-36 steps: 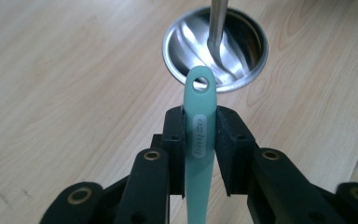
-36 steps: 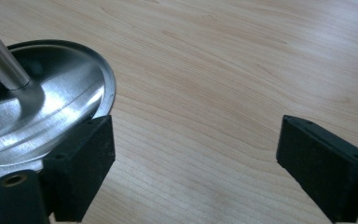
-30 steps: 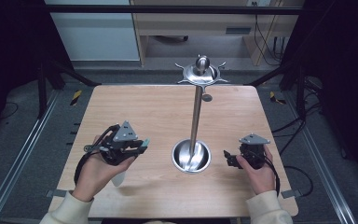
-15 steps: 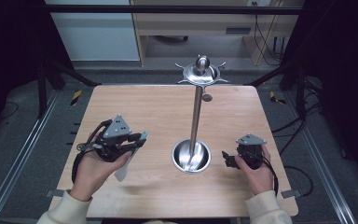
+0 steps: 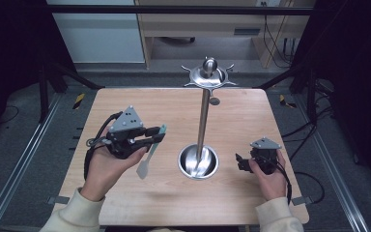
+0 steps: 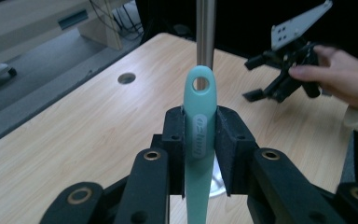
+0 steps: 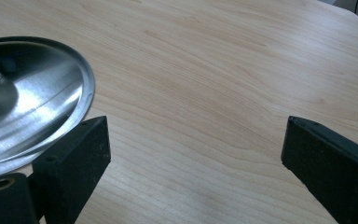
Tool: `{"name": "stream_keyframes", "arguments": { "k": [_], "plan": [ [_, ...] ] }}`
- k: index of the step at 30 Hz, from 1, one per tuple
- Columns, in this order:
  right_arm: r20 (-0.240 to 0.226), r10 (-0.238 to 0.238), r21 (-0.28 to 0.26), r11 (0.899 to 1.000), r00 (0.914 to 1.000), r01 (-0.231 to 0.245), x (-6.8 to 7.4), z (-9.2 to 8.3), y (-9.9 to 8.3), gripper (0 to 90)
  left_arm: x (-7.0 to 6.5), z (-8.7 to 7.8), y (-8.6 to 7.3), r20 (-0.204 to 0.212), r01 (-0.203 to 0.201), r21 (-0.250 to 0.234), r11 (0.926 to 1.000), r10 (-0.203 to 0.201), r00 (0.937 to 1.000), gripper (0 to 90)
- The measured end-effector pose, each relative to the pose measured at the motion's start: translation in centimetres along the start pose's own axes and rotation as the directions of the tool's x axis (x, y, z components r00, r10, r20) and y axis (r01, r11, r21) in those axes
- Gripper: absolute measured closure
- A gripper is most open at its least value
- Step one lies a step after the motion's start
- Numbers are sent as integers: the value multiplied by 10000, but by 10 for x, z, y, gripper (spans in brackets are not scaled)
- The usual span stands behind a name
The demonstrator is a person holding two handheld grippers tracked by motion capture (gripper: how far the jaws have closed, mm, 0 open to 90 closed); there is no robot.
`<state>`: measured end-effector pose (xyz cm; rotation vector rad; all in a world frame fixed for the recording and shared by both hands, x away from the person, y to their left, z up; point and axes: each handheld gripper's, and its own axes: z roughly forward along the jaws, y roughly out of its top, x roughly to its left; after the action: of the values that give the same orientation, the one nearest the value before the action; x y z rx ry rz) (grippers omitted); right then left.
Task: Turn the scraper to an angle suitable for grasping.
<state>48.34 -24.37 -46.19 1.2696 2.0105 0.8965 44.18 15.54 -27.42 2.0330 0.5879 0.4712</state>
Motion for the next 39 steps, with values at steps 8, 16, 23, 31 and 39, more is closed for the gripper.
{"name": "stream_keyframes", "arguments": {
  "k": [8,16,23,31,39],
  "plan": [
    [-52,44,-175,9998,10000,-45,-1,-3,0,80,-7,0,25,404,52,-382,9993,-36,9992,743],
    [-154,52,-153,9999,9999,-55,2,-2,2,72,-7,-5,35,635,225,-1051,9942,-159,9979,743],
    [-409,349,76,9994,9986,-346,2,-2,0,70,-5,-8,41,712,273,-1280,9914,-183,9973,743],
    [-407,239,32,9997,9989,-238,2,-1,1,75,-1,-16,53,840,385,-1730,9842,-242,9962,743],
    [-452,242,23,9997,9987,-241,1,-1,1,76,-1,-18,57,785,275,-1914,9811,-126,9968,742]
  ]
}}
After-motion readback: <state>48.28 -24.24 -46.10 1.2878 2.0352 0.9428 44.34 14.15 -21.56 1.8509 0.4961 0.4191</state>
